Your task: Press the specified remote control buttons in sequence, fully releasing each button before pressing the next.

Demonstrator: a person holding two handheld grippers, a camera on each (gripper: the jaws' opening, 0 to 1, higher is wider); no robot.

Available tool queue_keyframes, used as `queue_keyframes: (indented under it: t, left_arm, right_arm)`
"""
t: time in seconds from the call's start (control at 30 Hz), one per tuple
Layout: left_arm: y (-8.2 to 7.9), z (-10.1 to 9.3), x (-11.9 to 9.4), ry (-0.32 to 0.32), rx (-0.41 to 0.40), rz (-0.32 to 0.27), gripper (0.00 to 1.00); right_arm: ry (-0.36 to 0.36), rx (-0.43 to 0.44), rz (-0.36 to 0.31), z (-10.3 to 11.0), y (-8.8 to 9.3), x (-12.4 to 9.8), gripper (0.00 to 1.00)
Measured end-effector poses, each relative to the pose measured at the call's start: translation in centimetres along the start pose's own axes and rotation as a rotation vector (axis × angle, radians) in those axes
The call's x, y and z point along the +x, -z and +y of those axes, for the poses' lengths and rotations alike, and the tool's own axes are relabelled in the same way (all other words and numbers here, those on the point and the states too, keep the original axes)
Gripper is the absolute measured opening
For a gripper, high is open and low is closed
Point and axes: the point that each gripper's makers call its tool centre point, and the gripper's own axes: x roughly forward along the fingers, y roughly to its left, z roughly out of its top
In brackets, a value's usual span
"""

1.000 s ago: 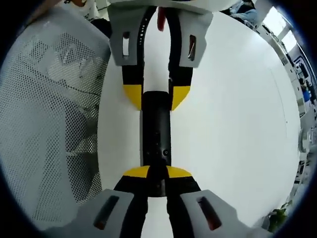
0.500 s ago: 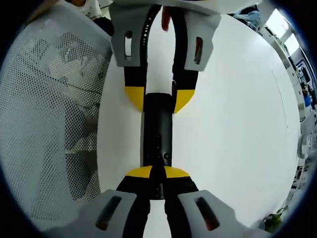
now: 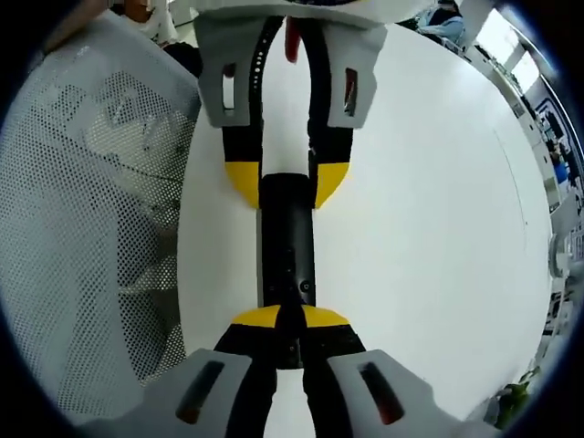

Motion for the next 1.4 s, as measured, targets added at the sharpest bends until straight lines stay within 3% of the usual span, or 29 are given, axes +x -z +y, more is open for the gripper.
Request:
queue_keyframes:
  t: [0.1, 0.43, 0.77, 0.87, 1.0, 1.1, 1.4]
  left_arm:
    - [0.0, 0.0, 0.0, 0.000, 0.000, 0.000, 0.25]
    - [-0.1, 0.1, 0.0, 0.000, -0.009, 0.000, 0.25]
    - [0.0, 0.0, 0.0, 0.001, -0.009, -0.001, 0.25]
    - [0.0, 0.0, 0.0, 0.001, -0.009, -0.002, 0.25]
    - [0.0, 0.0, 0.0, 0.001, -0.007, 0.000, 0.25]
    - [0.0, 0.0, 0.0, 0.001, -0.008, -0.008, 0.25]
    - [0.0, 0.0, 0.0, 0.002, -0.008, -0.010, 0.25]
  right_arm:
    - [0.017, -0.102, 0.018, 0.1, -0.1, 0.0, 0.05]
    - [-0.001, -0.037, 0.019, -0.3, -0.2, 0.1, 0.00]
    - [0.021, -0.138, 0.088, 0.0, -0.2, 0.3, 0.00]
    - [-0.005, -0.096, 0.092, -0.2, -0.1, 0.3, 0.00]
    - [-0.059, 0.020, 0.038, -0.2, -0.1, 0.1, 0.00]
    - [-0.059, 0.034, -0.006, -0.4, 0.0, -0.1, 0.00]
    - [-0.028, -0.019, 0.016, -0.1, 0.8, -0.2, 0.00]
